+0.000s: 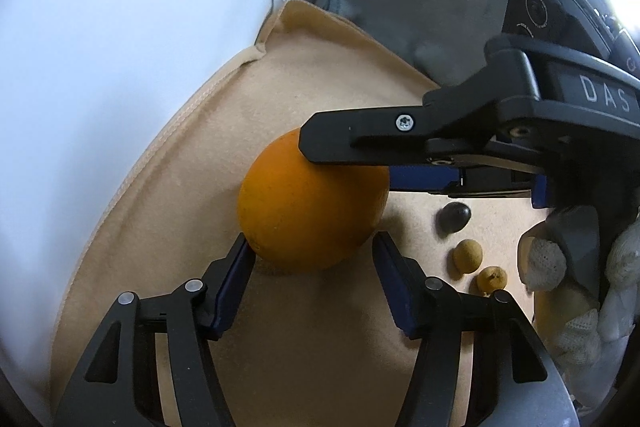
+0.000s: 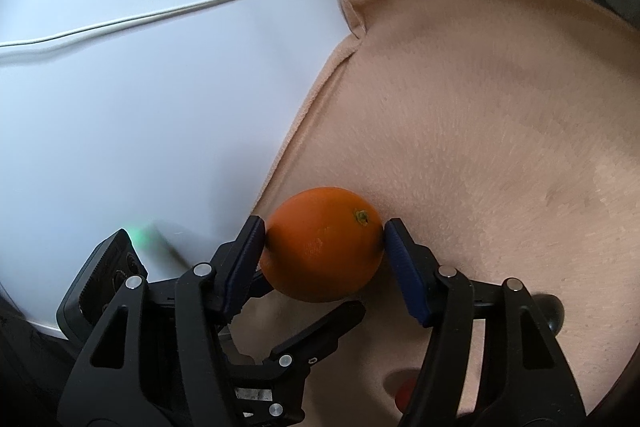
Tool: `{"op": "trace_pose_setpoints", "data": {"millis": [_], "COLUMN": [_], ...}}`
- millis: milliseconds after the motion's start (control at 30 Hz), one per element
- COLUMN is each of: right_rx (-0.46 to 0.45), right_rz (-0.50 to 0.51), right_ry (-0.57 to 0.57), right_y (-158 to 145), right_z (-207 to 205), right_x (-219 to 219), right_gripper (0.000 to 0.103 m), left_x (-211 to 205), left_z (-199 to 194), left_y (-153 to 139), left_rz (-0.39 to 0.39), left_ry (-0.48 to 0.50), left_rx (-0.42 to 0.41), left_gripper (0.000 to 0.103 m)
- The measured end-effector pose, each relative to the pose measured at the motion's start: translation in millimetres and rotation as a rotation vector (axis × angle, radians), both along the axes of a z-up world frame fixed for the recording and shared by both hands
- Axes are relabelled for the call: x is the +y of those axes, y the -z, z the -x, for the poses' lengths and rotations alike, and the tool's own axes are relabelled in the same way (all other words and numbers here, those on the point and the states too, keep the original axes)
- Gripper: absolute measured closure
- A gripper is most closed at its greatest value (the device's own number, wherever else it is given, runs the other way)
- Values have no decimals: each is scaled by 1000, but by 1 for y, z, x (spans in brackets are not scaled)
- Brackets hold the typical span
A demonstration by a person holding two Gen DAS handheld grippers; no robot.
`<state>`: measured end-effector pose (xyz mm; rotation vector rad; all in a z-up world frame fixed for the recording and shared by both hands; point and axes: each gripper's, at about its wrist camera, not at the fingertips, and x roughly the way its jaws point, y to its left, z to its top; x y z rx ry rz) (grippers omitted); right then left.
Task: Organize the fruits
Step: 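Carry the orange with the left gripper and release it beside the first orange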
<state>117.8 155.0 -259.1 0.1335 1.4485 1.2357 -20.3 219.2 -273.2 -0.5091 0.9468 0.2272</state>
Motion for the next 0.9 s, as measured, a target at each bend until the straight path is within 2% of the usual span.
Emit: {"op": "trace_pose_setpoints", "data": {"millis": [467, 667, 900], "right_rx": [-58, -87, -104], "right_rz": [-50, -54, -63], "right_ry": [39, 85, 160], "right_y": [-25, -43, -62], "right_z": [-5, -12, -25], "right_x": [-35, -66, -125], "right_gripper": [38, 38, 38], "left_x": [-23, -49, -87], "left_z": [-9, -19, -35], "left_y": [-27, -41, -57], "left_rz": [-53, -56, -60], "left_ry": [34, 77, 141], "left_rx": [-51, -75, -104], "left_gripper": [44, 44, 44]}}
